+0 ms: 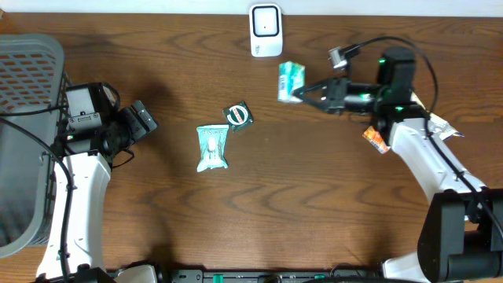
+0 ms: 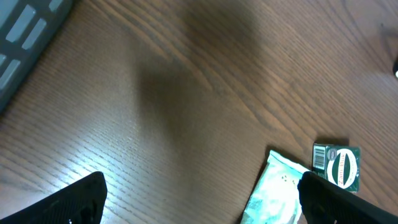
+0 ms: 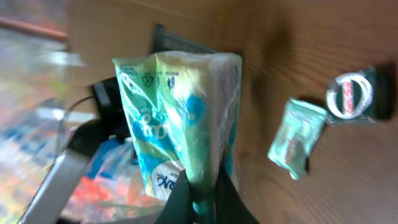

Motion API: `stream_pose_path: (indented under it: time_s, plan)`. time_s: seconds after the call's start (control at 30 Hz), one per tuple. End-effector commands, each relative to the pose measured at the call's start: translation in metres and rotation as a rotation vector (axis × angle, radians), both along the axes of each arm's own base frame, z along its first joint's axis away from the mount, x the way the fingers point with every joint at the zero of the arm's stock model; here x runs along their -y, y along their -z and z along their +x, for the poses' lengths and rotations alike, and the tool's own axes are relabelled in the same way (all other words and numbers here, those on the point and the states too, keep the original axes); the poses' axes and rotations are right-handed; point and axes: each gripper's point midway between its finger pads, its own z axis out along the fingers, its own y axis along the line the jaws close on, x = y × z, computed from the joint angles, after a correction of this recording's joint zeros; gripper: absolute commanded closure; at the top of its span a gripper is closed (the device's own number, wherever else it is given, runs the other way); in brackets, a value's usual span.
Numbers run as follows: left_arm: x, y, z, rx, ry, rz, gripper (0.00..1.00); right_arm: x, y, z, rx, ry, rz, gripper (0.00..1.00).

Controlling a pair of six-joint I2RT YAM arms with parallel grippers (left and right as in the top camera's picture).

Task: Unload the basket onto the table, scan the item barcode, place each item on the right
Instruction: 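Lift the tissue pack and carry it up toward the scanner, then hold the tissue pack in front of the scanner window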

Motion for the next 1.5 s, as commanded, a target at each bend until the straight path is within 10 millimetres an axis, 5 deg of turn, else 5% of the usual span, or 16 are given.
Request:
stream_pose_path:
  time_s: [0.0, 0.1, 0.23, 0.37, 0.6, 0.67, 0.9, 1.17, 1.47]
  plan:
    - [-0.003, -0.001, 0.000, 0.000, -0.002, 0.013, 0.02, -0.002, 0.042, 0.016, 0.040, 0.159, -0.251, 0.99]
    - [-0.003, -0.001, 0.000, 0.000, -0.002, 0.013, 0.02, -0.004, 0.060, 0.014, 0.023, 0.187, -0.403, 0.99]
    - [-0.003, -0.001, 0.000, 0.000, -0.002, 0.013, 0.02, 0.009, 0.035, 0.032, 0.097, 0.237, -0.660, 0.99]
    - [-0.003, -0.001, 0.000, -0.001, -0.002, 0.013, 0.03, 0.015, -0.009, 0.071, 0.226, 0.291, -0.865, 0.99]
    - [-0.003, -0.001, 0.000, -0.001, -0.002, 0.013, 0.02, 0.015, -0.026, 0.156, 0.486, 0.442, -1.197, 0.99]
    - [-0.003, -0.001, 0.000, 0.000, -0.002, 0.013, 0.02, 0.003, -0.015, 0.190, 0.664, 0.458, -1.353, 0.99]
    - [-0.003, -0.001, 0.000, 0.000, -0.002, 0.013, 0.02, -0.019, 0.027, 0.238, 0.989, 0.408, -1.758, 0.99]
    - [-0.003, -0.001, 0.000, 0.000, -0.002, 0.013, 0.02, -0.034, 0.076, 0.247, 1.110, 0.217, -1.987, 0.99]
    - [-0.003, -0.001, 0.000, 0.000, -0.002, 0.013, 0.02, -0.034, 0.076, 0.249, 1.116, 0.225, -1.978, 0.99]
